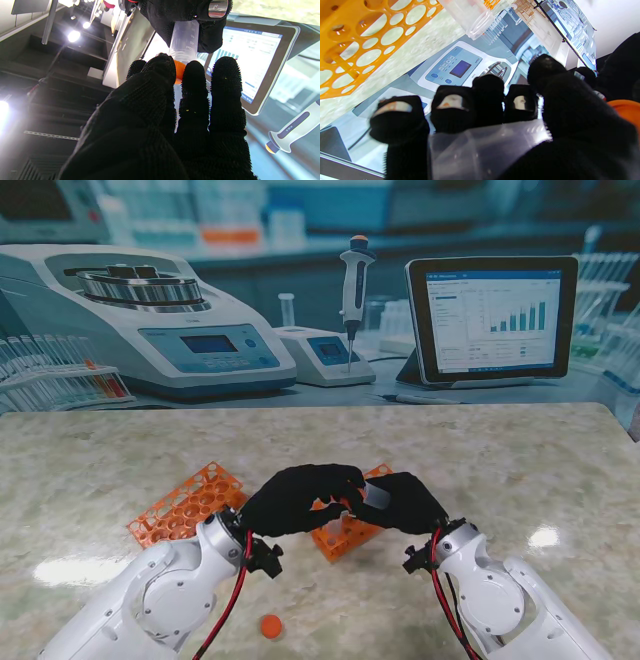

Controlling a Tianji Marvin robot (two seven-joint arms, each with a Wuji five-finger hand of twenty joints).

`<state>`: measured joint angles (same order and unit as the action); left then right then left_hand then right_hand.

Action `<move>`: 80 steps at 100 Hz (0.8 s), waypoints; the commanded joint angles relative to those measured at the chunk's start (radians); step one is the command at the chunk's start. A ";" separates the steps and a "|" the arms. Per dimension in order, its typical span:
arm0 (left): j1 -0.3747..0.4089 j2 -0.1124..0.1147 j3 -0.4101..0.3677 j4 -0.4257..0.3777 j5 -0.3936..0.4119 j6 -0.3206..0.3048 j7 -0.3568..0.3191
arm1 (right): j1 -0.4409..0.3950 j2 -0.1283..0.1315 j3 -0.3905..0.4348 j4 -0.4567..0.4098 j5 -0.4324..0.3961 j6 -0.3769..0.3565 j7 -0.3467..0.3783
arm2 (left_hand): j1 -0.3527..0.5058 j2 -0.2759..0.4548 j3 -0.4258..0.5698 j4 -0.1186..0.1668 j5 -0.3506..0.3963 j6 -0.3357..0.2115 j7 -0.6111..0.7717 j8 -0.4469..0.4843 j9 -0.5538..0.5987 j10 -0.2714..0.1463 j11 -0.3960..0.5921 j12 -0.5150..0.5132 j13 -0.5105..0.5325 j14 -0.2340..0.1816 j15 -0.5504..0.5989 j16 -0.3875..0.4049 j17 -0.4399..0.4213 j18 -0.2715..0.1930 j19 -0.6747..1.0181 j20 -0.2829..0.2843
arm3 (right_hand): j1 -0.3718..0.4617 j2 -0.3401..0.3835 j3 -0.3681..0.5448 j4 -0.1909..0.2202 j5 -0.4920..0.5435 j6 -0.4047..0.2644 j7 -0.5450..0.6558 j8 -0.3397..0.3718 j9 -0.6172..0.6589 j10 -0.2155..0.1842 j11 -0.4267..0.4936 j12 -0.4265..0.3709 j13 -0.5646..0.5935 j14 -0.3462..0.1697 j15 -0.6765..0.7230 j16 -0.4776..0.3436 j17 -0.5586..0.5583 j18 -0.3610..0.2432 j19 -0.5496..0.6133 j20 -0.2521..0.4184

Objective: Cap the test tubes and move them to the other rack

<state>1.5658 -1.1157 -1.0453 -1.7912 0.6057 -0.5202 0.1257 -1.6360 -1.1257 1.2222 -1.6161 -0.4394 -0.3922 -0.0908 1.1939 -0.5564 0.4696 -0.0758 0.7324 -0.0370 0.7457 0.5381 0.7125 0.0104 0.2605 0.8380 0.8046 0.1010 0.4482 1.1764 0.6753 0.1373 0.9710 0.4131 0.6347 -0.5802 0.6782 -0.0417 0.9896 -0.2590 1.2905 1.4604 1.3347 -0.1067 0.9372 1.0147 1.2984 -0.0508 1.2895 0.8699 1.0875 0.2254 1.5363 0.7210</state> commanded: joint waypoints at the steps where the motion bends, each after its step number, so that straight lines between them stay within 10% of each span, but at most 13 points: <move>1: -0.007 -0.005 0.007 0.008 -0.006 0.006 0.001 | -0.006 -0.002 -0.003 0.001 0.003 -0.001 0.003 | 0.097 0.023 0.055 -0.004 0.011 0.033 0.003 0.005 0.010 0.039 0.068 0.021 -0.018 -0.048 -0.021 0.014 -0.001 -0.012 -0.016 -0.021 | 0.034 0.024 0.005 0.016 0.033 -0.048 0.031 0.044 -0.005 -0.004 -0.003 0.001 0.019 -0.013 -0.006 0.002 0.011 0.010 -0.001 0.018; 80: -0.082 -0.018 0.071 0.082 -0.069 0.025 -0.004 | -0.007 -0.002 -0.005 0.001 0.003 -0.007 0.003 | 0.097 0.026 0.051 -0.005 0.006 0.028 0.007 0.008 0.011 0.038 0.068 0.020 -0.015 -0.047 -0.022 0.006 -0.001 -0.011 -0.016 -0.019 | 0.034 0.024 0.004 0.015 0.033 -0.047 0.031 0.044 -0.005 -0.004 -0.003 0.001 0.019 -0.014 -0.008 0.001 0.012 0.009 0.000 0.018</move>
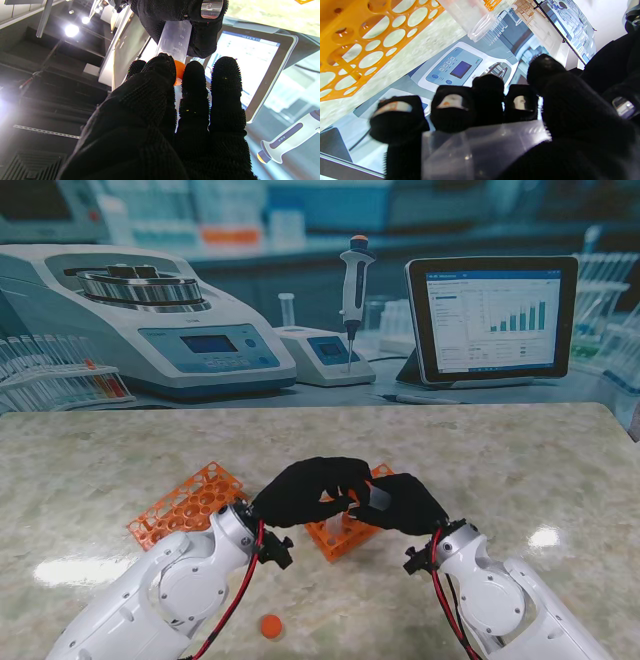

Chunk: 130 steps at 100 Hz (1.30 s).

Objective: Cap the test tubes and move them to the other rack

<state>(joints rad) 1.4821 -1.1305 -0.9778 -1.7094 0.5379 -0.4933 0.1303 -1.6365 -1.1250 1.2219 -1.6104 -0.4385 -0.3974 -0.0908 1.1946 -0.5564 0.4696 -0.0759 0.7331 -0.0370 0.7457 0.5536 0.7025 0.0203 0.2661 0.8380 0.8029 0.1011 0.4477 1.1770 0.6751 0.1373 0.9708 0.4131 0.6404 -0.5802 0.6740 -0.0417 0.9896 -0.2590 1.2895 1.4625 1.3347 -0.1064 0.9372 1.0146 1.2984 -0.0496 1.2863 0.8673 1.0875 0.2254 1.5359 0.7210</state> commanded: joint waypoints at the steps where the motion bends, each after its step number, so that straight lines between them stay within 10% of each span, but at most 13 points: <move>1: 0.002 -0.003 0.003 0.000 -0.001 -0.002 -0.009 | -0.006 -0.003 -0.005 -0.005 0.002 -0.002 0.003 | 0.096 0.027 0.050 -0.005 0.006 0.028 0.007 -0.008 0.021 0.028 0.063 0.020 -0.013 -0.049 -0.022 0.005 -0.001 -0.011 -0.016 -0.019 | 0.028 0.024 0.008 0.015 0.033 -0.048 0.032 0.042 -0.005 -0.005 -0.003 0.001 0.020 -0.015 -0.005 0.004 0.012 0.009 0.000 0.018; 130: -0.010 0.010 0.009 -0.027 0.106 -0.013 -0.006 | -0.015 -0.005 -0.011 -0.028 -0.027 0.044 -0.018 | 0.096 0.013 0.058 -0.011 0.020 0.015 -0.038 -0.035 0.024 0.010 0.072 0.004 -0.023 -0.054 0.010 -0.019 -0.013 -0.014 -0.007 -0.015 | 0.053 0.054 0.040 0.046 0.023 0.010 0.077 0.053 0.052 0.024 0.062 0.017 0.024 -0.087 0.121 0.049 0.045 -0.016 0.128 0.052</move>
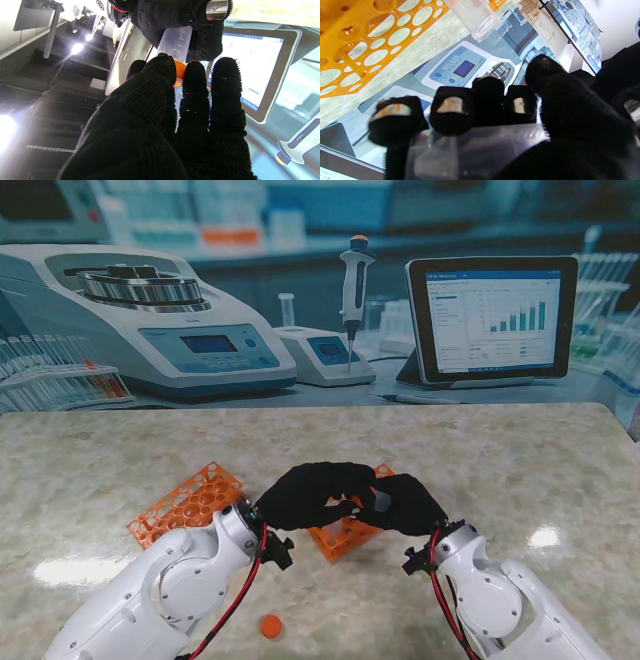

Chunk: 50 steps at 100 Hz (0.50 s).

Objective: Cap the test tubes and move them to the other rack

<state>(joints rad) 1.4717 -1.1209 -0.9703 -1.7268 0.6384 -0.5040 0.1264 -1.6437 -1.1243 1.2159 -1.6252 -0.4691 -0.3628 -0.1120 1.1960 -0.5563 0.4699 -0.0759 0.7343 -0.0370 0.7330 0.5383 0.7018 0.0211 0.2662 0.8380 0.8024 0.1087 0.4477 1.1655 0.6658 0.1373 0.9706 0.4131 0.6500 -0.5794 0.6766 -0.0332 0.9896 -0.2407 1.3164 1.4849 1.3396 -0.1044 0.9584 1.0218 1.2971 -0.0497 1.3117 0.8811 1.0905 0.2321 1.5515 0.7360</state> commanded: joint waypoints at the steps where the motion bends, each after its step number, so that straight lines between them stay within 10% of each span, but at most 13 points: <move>1: 0.000 0.001 0.001 -0.009 0.006 -0.002 -0.003 | -0.008 -0.006 -0.006 -0.013 0.004 0.010 0.003 | 0.095 0.012 0.058 -0.011 0.020 0.015 -0.025 -0.019 0.025 0.010 0.073 0.004 -0.022 -0.061 0.011 -0.007 -0.004 -0.014 -0.007 -0.015 | 0.043 0.053 0.037 0.037 0.023 -0.009 0.050 0.031 0.047 0.021 0.041 0.009 0.025 -0.087 0.096 0.035 0.042 -0.023 0.113 0.037; 50: -0.005 0.005 0.000 -0.018 0.028 -0.012 -0.010 | 0.020 -0.006 -0.040 -0.018 0.018 0.059 0.020 | 0.095 0.013 0.046 -0.011 0.041 -0.020 -0.156 -0.118 0.035 0.004 0.066 -0.024 -0.010 -0.060 0.004 -0.023 -0.003 -0.017 -0.002 -0.002 | 0.039 0.048 0.038 0.041 0.024 -0.009 0.051 0.027 0.049 0.022 0.043 0.007 0.024 -0.084 0.101 0.034 0.041 -0.022 0.117 0.031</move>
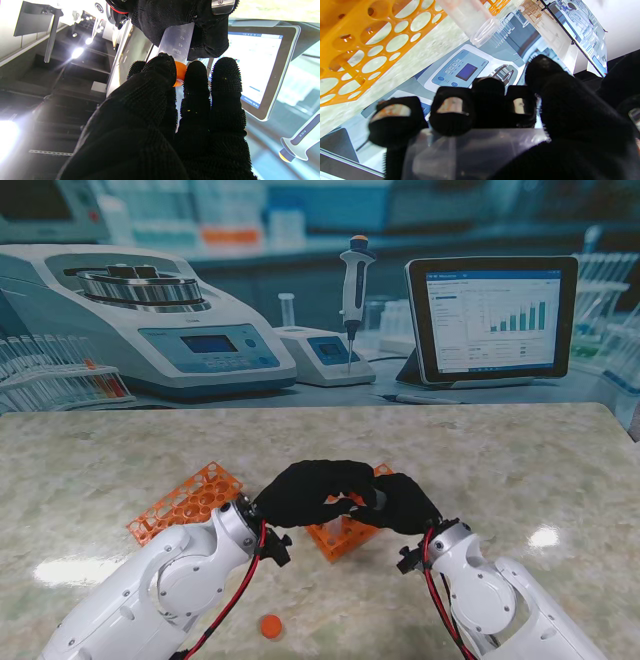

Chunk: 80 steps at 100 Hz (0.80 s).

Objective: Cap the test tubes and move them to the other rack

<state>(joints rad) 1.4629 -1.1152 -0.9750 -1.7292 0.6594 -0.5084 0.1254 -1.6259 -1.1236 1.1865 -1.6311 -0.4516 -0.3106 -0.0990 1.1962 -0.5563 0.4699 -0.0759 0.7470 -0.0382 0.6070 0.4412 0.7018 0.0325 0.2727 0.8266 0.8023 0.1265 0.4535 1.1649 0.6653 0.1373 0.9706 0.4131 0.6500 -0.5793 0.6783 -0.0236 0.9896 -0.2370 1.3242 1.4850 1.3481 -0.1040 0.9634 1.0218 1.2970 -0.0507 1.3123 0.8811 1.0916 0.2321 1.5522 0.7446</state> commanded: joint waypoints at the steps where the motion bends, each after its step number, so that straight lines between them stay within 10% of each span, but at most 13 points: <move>1: 0.004 0.000 0.004 -0.016 0.008 -0.008 -0.009 | 0.002 -0.007 -0.011 -0.013 0.001 0.008 0.007 | 0.095 0.014 0.045 -0.011 0.028 -0.017 -0.031 -0.023 0.035 -0.007 0.060 -0.013 -0.009 -0.078 -0.002 -0.023 -0.003 -0.016 -0.002 -0.001 | 0.040 0.048 0.036 0.032 0.024 -0.013 0.043 0.027 0.040 0.021 0.038 0.006 0.024 -0.083 0.101 0.034 0.040 -0.022 0.116 0.022; 80: -0.008 0.008 0.007 -0.007 0.047 0.004 -0.024 | 0.020 -0.007 -0.026 -0.021 -0.010 0.045 0.012 | 0.095 0.004 0.039 -0.012 0.036 -0.025 -0.032 -0.048 0.052 -0.018 0.059 -0.030 0.009 -0.085 -0.016 -0.036 -0.002 -0.017 0.009 -0.005 | 0.038 0.044 0.035 0.028 0.025 -0.016 0.041 0.025 0.038 0.022 0.036 0.005 0.024 -0.076 0.100 0.031 0.040 -0.020 0.117 0.017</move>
<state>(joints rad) 1.4516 -1.1047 -0.9782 -1.7368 0.6994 -0.5053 0.1093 -1.6060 -1.1213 1.1689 -1.6330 -0.4597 -0.2697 -0.0858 1.1964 -0.5569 0.4700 -0.0759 0.7696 -0.0386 0.5730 0.4024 0.7075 0.0338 0.2738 0.8113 0.8021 0.1417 0.4535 1.1532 0.6649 0.1373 0.9706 0.4131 0.6501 -0.5793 0.6785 -0.0230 0.9896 -0.2367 1.3288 1.4851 1.3483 -0.1040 0.9635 1.0218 1.2956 -0.0515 1.3124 0.8811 1.0909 0.2345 1.5522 0.7446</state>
